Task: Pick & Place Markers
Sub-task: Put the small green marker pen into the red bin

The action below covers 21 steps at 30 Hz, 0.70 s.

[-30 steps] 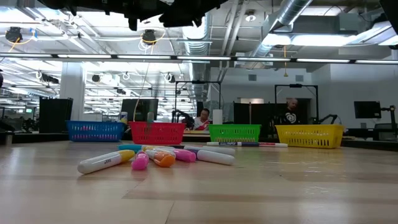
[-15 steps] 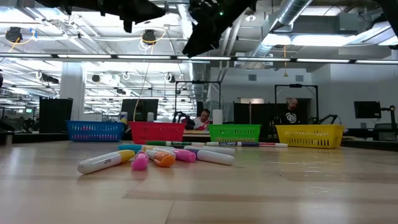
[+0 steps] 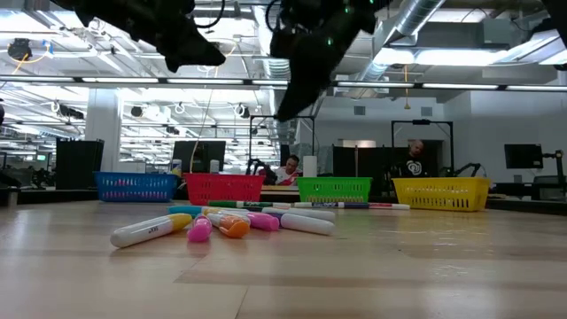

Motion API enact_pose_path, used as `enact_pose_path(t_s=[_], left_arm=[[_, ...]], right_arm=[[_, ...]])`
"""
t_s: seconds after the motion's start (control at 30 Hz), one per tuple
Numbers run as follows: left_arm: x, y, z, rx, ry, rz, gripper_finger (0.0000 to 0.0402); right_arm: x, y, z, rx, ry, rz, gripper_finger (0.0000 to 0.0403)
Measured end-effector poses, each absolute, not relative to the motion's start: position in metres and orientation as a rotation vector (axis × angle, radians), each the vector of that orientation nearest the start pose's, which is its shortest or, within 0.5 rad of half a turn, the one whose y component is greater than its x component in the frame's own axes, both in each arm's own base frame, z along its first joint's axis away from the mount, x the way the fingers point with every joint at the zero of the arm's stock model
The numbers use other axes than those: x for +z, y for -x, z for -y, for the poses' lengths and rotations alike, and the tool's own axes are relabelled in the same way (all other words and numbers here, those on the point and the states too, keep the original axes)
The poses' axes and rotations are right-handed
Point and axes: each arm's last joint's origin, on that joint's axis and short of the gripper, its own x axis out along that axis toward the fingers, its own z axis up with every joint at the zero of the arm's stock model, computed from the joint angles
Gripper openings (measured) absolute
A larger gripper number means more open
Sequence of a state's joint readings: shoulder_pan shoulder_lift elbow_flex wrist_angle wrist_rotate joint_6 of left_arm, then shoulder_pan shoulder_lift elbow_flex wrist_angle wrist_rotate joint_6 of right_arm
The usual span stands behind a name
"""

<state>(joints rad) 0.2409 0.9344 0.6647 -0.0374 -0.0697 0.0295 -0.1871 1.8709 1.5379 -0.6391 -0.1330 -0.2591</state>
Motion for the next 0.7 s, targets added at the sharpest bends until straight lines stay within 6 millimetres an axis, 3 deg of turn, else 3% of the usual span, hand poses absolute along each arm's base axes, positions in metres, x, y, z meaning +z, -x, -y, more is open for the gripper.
enact_pose_path(t_s=[0.3, 0.5, 0.7], left_arm=[[0.279, -0.201, -0.049, 0.287, 0.043, -0.304, 0.0091], [0.279, -0.203, -0.042, 0.251, 0.038, -0.305, 0.0092], [0.278, -0.205, -0.039, 0.238, 0.059, -0.309, 0.0092]], right_arm=[[0.217, -0.403, 0.070, 0.020, 0.063, -0.762, 0.0223], [0.180, -0.402, 0.078, -0.009, 0.010, -0.816, 0.0223], [0.142, -0.421, 0.083, -0.047, -0.014, -0.870, 0.0223]])
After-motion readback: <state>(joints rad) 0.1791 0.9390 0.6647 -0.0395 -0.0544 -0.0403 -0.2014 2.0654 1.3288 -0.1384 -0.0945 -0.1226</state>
